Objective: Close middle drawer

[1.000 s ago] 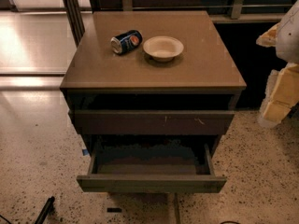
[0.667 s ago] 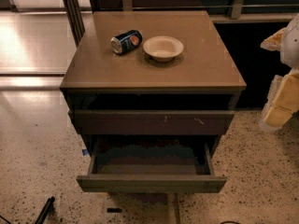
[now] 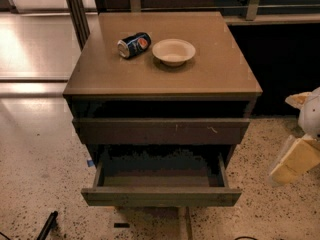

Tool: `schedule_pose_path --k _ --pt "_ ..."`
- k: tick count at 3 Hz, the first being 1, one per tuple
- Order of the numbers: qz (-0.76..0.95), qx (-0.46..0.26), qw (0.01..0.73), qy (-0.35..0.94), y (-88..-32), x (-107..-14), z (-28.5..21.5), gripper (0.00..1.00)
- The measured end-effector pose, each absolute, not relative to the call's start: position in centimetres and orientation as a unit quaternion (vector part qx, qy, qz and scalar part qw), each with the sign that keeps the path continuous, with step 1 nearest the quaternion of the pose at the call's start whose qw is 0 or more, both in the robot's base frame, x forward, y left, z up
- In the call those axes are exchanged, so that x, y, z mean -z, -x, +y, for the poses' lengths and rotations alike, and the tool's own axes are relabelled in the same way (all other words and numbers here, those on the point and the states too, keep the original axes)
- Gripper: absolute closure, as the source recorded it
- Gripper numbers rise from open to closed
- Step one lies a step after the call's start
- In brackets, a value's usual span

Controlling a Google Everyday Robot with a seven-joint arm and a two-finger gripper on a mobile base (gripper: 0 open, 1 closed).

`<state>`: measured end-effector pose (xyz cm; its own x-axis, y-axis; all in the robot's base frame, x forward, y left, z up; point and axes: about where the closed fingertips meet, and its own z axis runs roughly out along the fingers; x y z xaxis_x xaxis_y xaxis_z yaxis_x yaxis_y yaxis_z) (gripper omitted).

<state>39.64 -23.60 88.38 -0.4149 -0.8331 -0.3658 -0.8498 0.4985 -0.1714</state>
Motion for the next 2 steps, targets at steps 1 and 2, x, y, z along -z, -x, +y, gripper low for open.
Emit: schedule_pose_path --k 1,2 --pt "0.854 -0.063 0.204 0.474 -38.4 -81.5 -23.1 0.0" --pt "0.858 -0.104 0.188 0.466 -37.7 -75.3 -21.6 0.0"
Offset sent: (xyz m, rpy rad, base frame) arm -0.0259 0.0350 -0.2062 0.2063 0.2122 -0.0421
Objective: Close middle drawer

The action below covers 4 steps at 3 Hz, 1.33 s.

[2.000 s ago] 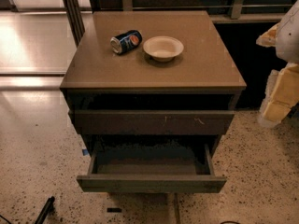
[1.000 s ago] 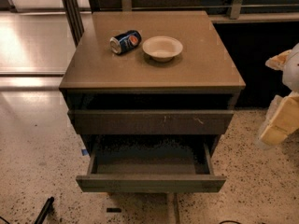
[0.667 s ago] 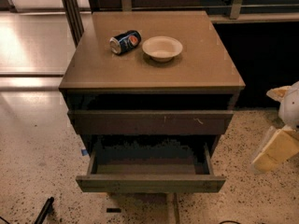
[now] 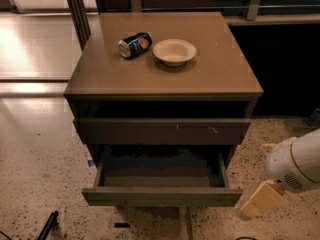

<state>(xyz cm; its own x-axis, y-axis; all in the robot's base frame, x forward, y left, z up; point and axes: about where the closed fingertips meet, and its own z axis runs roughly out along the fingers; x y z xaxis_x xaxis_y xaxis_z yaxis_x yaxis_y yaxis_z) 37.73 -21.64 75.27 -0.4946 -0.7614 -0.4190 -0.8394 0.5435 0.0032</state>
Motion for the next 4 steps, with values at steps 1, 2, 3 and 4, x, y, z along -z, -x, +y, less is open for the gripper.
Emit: schedule_pose_path --k 1,2,3,4 --pt "0.859 -0.111 0.184 0.464 -37.6 -74.1 -21.5 0.14" --pt "0.859 -0.111 0.184 0.464 -37.6 -74.1 -21.5 0.38" --pt "0.859 -0.111 0.183 0.464 -37.6 -74.1 -21.5 0.61" --pt "0.865 -0.122 0.181 0.453 -37.7 -73.0 -21.8 0.84"
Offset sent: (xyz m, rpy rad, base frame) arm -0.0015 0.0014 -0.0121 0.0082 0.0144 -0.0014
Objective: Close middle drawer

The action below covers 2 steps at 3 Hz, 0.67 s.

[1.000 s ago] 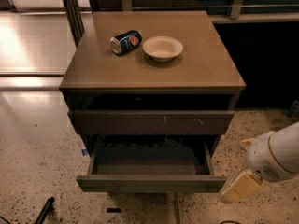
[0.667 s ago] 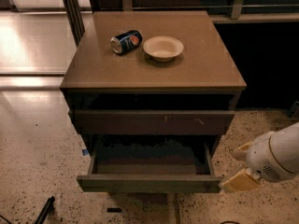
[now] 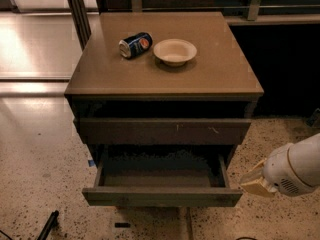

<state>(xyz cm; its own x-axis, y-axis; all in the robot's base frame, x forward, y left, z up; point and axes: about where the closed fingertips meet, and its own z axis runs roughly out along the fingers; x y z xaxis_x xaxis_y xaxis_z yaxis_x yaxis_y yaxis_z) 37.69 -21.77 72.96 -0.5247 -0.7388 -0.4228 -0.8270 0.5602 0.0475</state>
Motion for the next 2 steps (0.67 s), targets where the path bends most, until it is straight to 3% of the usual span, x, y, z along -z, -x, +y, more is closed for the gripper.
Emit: schedule_pose_path --k 1,2 --pt "0.879 -0.136 0.177 0.421 -37.9 -68.3 -23.3 1.0" --pt "0.888 -0.154 0.178 0.396 -39.3 -62.3 -23.9 1.0"
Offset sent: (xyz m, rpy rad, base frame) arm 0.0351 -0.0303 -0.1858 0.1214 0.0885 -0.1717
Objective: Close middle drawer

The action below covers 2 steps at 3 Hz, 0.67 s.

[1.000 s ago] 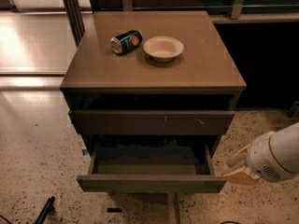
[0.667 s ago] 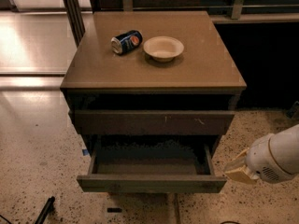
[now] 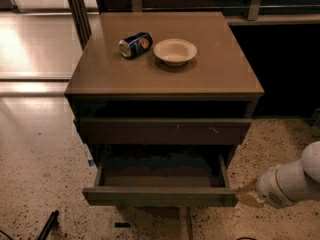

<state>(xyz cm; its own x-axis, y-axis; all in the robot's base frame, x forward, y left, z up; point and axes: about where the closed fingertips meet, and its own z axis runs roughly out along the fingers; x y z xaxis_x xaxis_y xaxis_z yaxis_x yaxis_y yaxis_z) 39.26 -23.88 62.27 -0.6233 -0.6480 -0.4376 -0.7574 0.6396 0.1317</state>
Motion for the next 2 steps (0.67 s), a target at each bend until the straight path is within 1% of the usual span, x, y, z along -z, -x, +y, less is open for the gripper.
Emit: schedule_pose_path --k 1,2 --pt "0.894 -0.168 0.179 0.375 -40.6 -56.8 -23.3 1.0" --pt "0.897 -0.179 0.163 0.37 -41.6 -52.4 -22.4 1.0"
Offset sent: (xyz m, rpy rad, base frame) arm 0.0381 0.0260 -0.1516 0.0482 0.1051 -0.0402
